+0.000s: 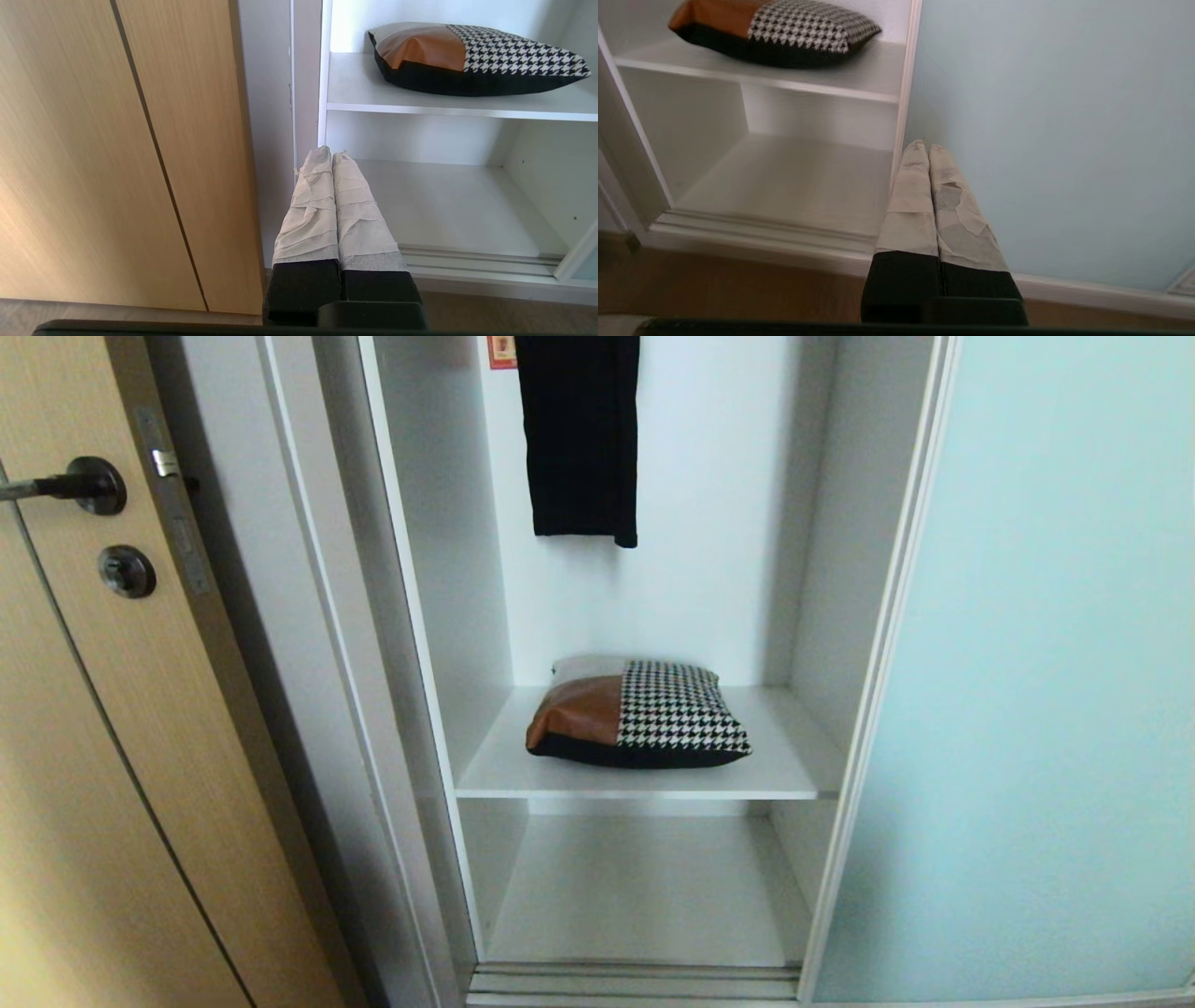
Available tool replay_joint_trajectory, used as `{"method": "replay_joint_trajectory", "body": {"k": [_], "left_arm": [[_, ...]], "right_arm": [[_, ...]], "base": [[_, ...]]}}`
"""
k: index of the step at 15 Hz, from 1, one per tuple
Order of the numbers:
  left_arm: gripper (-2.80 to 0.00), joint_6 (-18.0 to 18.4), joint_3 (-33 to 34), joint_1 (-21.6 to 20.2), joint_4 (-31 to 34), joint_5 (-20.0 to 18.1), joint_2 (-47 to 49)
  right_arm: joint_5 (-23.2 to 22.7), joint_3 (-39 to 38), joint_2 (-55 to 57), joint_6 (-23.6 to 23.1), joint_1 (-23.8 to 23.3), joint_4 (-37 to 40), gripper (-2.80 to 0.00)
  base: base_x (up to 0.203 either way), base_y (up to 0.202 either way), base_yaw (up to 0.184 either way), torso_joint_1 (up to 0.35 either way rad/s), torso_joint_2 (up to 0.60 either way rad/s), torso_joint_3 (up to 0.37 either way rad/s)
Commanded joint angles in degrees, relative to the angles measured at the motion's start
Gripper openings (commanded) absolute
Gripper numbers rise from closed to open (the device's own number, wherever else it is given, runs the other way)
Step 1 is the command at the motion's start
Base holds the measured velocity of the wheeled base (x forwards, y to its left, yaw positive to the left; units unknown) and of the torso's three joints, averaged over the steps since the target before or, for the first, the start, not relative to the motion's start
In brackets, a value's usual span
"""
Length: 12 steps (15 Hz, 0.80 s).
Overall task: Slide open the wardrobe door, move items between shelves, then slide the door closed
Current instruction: Place the pillow on the lower shelf
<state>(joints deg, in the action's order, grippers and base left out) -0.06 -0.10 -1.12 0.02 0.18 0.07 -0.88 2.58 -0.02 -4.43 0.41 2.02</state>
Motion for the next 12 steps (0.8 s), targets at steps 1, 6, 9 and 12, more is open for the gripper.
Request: {"method": "replay_joint_trajectory", "body": {"k": [1,6,9,12], "left_arm": [[-2.80,-0.03,0.01,-0.02,-0.02,0.02,0.10],[-2.80,-0.03,0.01,-0.02,0.04,0.05,0.10],[-2.80,-0.03,0.01,-0.02,-0.02,0.08,0.10],[-2.80,-0.03,0.01,-0.02,-0.02,-0.01,0.10]], "right_arm": [[-0.15,2.72,0.09,0.15,0.04,3.00,-2.80],[0.04,-2.31,-0.17,-0.04,0.02,-1.40,-2.80],[-0.09,-2.58,-0.23,0.47,0.02,-2.10,-2.80],[-0.05,-2.58,-0.22,4.49,0.02,-2.36,-2.80]], "base": [[0.000,0.000,0.000,0.000,0.00,0.000],[0.000,0.000,0.000,0.000,0.00,0.000],[0.000,0.000,0.000,0.000,0.00,0.000],[0.000,0.000,0.000,0.000,0.00,0.000]]}}
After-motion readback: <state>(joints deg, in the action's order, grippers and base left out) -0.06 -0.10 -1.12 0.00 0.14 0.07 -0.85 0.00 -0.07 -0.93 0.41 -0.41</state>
